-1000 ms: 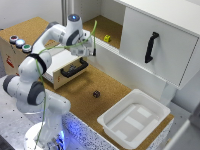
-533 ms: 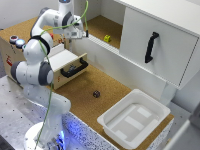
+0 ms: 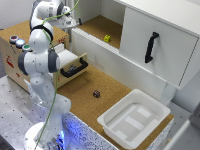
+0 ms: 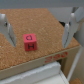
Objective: Lift the pink block
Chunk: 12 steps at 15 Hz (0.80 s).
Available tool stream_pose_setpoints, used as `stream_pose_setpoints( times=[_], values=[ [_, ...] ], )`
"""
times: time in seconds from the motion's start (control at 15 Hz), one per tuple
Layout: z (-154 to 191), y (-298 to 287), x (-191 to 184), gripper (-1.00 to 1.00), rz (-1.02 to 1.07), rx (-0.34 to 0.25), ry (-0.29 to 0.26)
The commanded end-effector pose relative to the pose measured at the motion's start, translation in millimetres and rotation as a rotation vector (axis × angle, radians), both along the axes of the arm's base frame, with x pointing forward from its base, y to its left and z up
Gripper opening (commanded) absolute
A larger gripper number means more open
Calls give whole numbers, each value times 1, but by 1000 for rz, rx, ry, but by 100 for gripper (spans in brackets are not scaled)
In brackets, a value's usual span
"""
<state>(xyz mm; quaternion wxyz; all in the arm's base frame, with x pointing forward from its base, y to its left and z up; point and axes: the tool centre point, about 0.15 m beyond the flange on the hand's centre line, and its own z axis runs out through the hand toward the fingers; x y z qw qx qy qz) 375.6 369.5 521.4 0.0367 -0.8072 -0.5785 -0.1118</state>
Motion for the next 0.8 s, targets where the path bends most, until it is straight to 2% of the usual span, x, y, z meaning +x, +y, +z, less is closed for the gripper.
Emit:
stream_pose_setpoints(
  times=[0.0, 0.27, 0.53, 0.73],
  values=[
    [-12, 54, 22, 100, 142, -50, 119],
    [-33, 72, 23, 100, 223, -70, 145],
    [-53, 84, 38, 100, 255, -103, 145],
    [-72, 86, 49, 100, 250, -129, 165]
  ],
)
